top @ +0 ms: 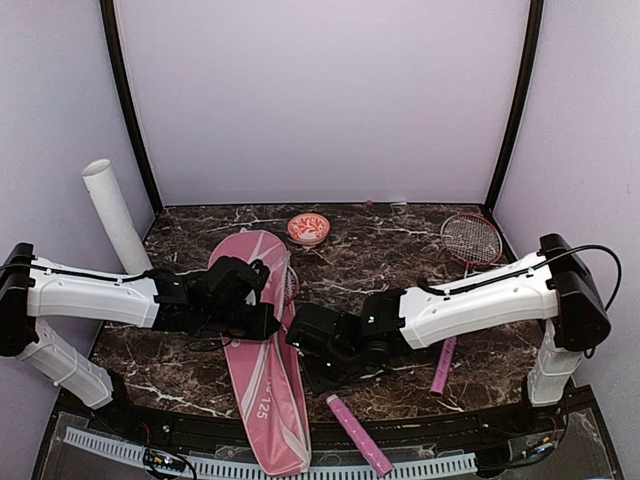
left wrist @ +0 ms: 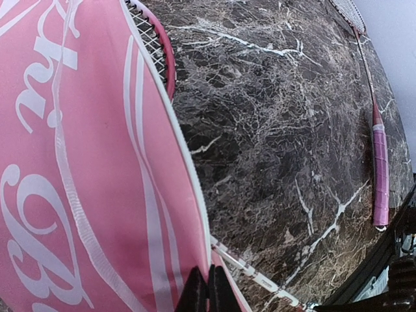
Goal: Pack up the badminton gear
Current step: Place the racket in the racket bag.
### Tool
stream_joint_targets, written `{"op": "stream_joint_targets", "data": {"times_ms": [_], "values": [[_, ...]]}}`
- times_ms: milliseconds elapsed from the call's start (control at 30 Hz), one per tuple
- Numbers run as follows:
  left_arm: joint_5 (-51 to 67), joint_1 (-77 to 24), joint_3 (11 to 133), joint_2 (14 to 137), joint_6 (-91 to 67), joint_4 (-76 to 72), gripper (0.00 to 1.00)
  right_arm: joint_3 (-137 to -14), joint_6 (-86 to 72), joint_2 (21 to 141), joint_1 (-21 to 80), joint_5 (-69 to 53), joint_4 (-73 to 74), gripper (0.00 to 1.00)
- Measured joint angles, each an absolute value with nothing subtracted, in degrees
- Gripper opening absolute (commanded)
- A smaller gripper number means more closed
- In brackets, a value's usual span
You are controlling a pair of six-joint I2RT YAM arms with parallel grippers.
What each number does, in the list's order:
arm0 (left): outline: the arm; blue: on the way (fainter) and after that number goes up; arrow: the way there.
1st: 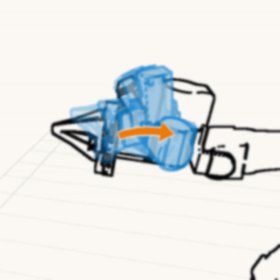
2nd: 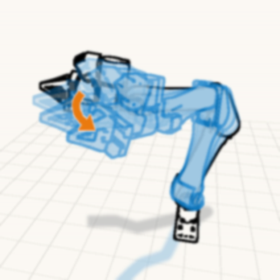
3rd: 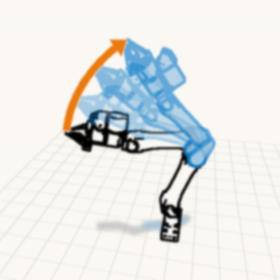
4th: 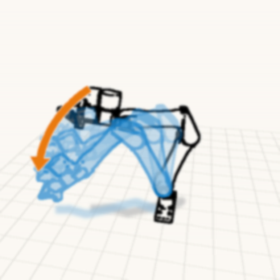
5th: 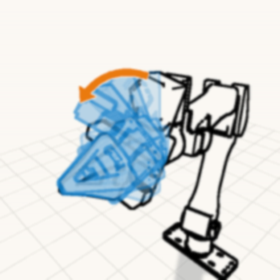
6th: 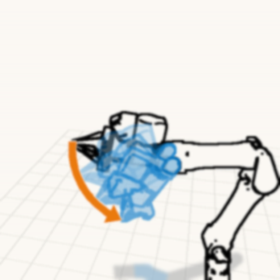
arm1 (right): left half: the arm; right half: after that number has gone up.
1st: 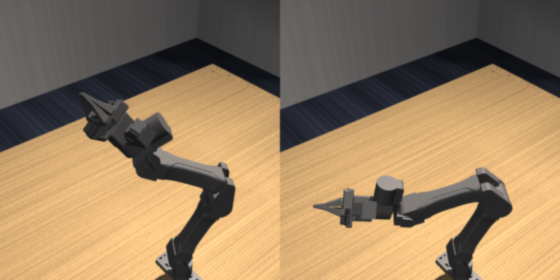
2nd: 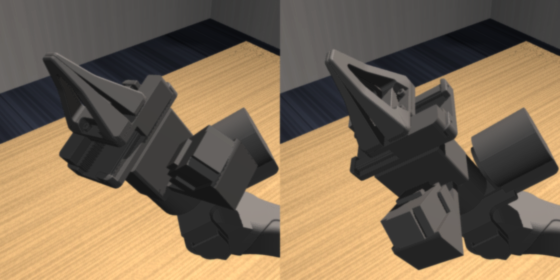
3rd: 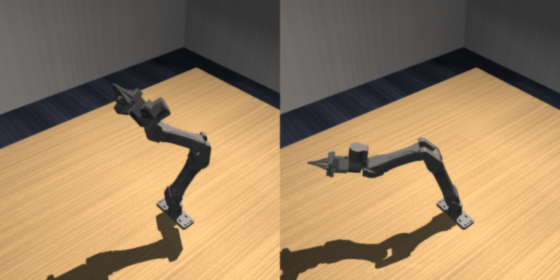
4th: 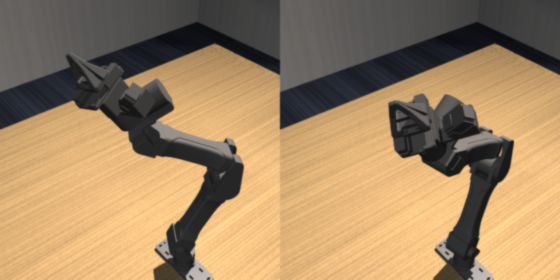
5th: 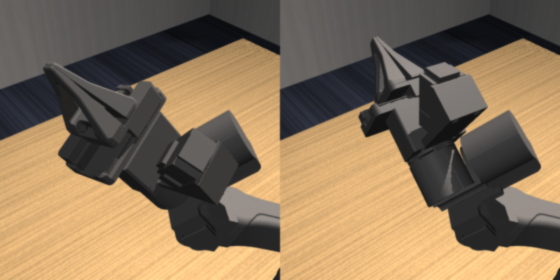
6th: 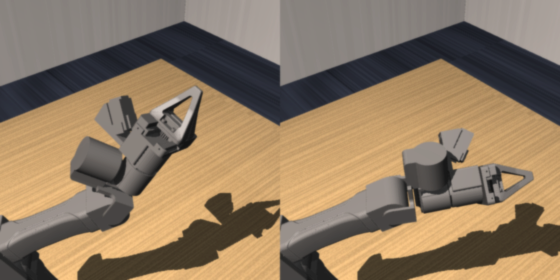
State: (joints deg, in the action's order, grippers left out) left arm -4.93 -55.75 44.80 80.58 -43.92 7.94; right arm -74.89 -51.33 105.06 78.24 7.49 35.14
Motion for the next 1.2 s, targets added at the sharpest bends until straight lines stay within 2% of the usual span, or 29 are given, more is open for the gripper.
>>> {"op": "stream_joint_targets", "data": {"times_ms": [533, 900, 1200], "values": [[-4.3, -55.7, 41.8, 80.4, -43.0, 5.3, 0.00, -79.4, -48.2, 110.2, 77.9, 7.4, 32.2, 0.00], [-0.9, -53.5, 34.4, 76.1, -41.9, 0.0, 0.00, -78.8, -42.7, 110.1, 77.8, 5.7, 29.3, 0.00], [4.3, -53.1, 33.8, 76.8, -38.1, -5.3, 0.00, -78.8, -47.5, 110.1, 76.9, 8.4, 29.8, 0.00]]}}
